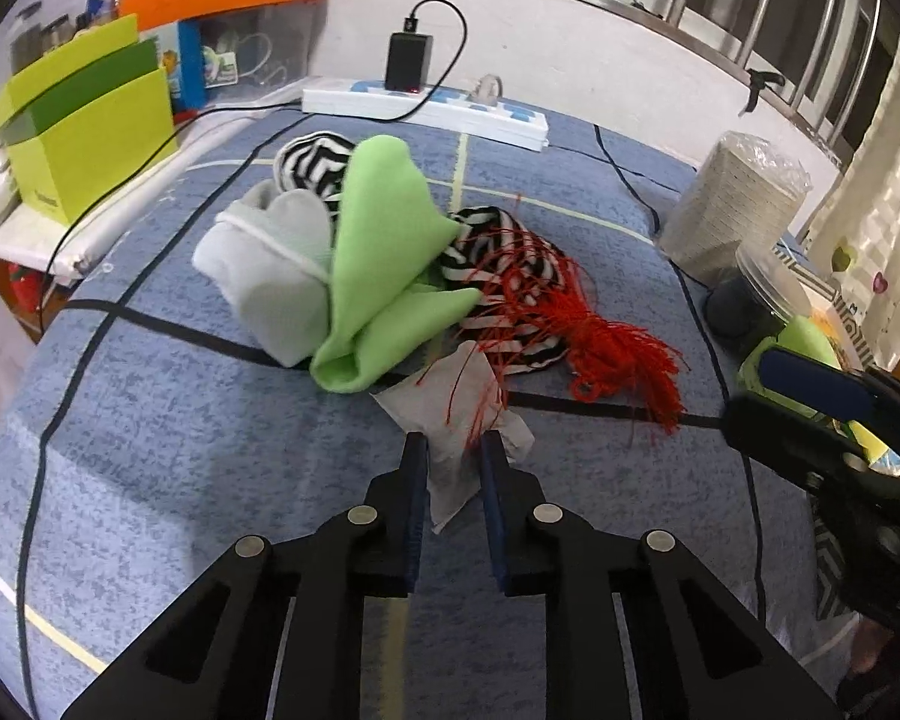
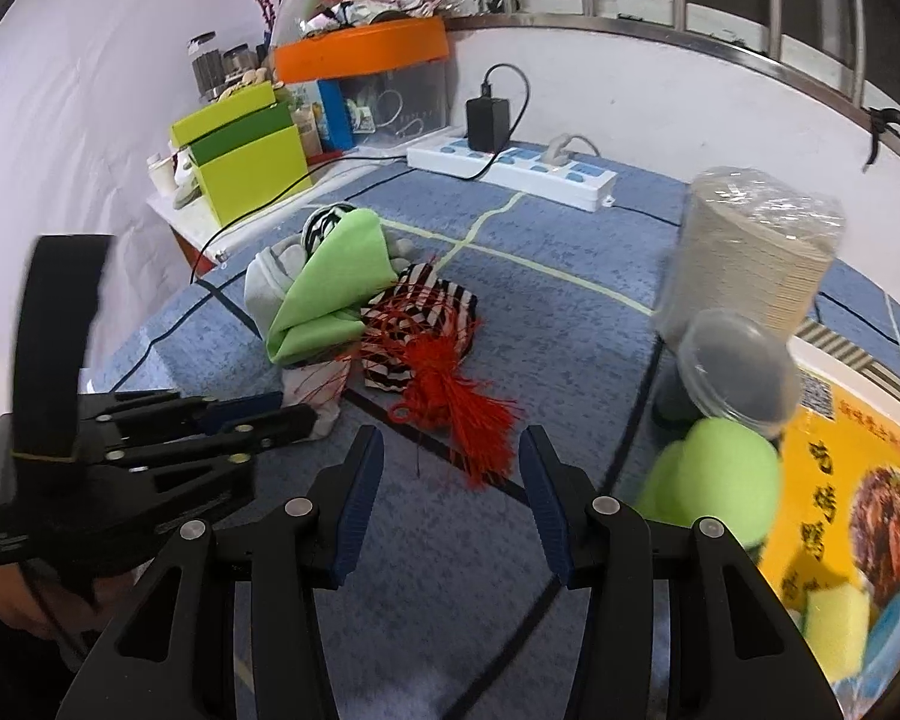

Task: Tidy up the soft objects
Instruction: 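Grasp the white wipe with the left tool while the right tool grasps the red tassel, then carry the white wipe and red tassel over the yellow tray with both tools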

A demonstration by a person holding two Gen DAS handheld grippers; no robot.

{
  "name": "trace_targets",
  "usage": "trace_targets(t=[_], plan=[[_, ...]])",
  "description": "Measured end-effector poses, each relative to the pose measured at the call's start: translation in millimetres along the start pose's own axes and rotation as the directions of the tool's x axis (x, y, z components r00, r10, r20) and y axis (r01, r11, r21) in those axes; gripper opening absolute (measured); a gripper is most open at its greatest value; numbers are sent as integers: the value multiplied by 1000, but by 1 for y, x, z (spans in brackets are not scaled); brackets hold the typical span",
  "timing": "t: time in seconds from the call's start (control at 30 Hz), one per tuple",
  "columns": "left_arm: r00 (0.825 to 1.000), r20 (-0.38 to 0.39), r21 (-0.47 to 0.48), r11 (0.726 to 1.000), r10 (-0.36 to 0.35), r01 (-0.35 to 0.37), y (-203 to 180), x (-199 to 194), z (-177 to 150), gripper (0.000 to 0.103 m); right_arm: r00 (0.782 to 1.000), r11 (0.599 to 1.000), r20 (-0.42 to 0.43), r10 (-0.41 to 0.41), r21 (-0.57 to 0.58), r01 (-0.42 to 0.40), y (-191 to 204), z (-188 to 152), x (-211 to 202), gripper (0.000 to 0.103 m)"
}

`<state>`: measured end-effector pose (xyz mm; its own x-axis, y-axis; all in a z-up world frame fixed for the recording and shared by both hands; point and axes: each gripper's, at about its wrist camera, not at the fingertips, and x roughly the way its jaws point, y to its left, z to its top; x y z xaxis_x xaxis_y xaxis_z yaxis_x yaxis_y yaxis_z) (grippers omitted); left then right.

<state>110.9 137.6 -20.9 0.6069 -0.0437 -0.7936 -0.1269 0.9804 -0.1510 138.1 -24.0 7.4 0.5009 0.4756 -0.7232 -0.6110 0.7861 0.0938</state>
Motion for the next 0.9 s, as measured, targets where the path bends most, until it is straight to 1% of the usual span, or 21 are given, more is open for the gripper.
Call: trace_targets(t=[0.1, 0.23, 0.37, 0.43, 0.53, 0.6, 0.63, 0.67, 0.7, 0.8, 0.9], plan=[[1000, 5, -7, 1000, 0, 0, 7, -5, -1, 11, 1000, 1000, -17, 2, -9, -3, 3, 5, 13, 48], [1000, 7, -20, 1000, -4, 5, 17, -8, -2, 11, 999, 1000, -41, -1, -22, 0, 6, 10, 31, 48], [1000, 1, -34, 999, -30, 30, 23, -5, -2, 11, 998, 1000, -68, -11, -29, 9, 5, 14, 49, 48], [999, -2, -38, 999, -35, 35, 24, -4, -1, 14, 996, 999, -83, -21, -29, 18, 4, 15, 56, 48], [999, -7, -49, 997, -54, 53, 25, -2, -1, 21, 994, 1000, -105, -18, -20, 16, 2, 15, 63, 48], [998, -7, -46, 997, -67, 67, 24, -2, -1, 28, 995, 1000, -100, -18, -20, 16, 4, 16, 63, 48], [998, -7, -41, 997, -68, 68, 23, -1, -1, 29, 995, 1000, -102, -16, -17, 15, 4, 16, 64, 42], [998, -7, -37, 997, -65, 65, 22, -1, 0, 30, 995, 1000, -99, -13, -13, 12, 4, 16, 63, 26], [998, -8, -31, 998, -60, 60, 20, -1, 0, 32, 995, 1000, -100, -15, -12, 14, 5, 15, 62, 24], [999, -6, -16, 998, -54, 54, 17, 0, 0, 35, 995, 1000, -95, -13, -3, 12, 5, 13, 57, 24], [1000, -3, 16, 1000, -25, 25, 11, 2, 0, 36, 997, 1000, -75, -6, 5, 7, 6, 12, 48, 24]])
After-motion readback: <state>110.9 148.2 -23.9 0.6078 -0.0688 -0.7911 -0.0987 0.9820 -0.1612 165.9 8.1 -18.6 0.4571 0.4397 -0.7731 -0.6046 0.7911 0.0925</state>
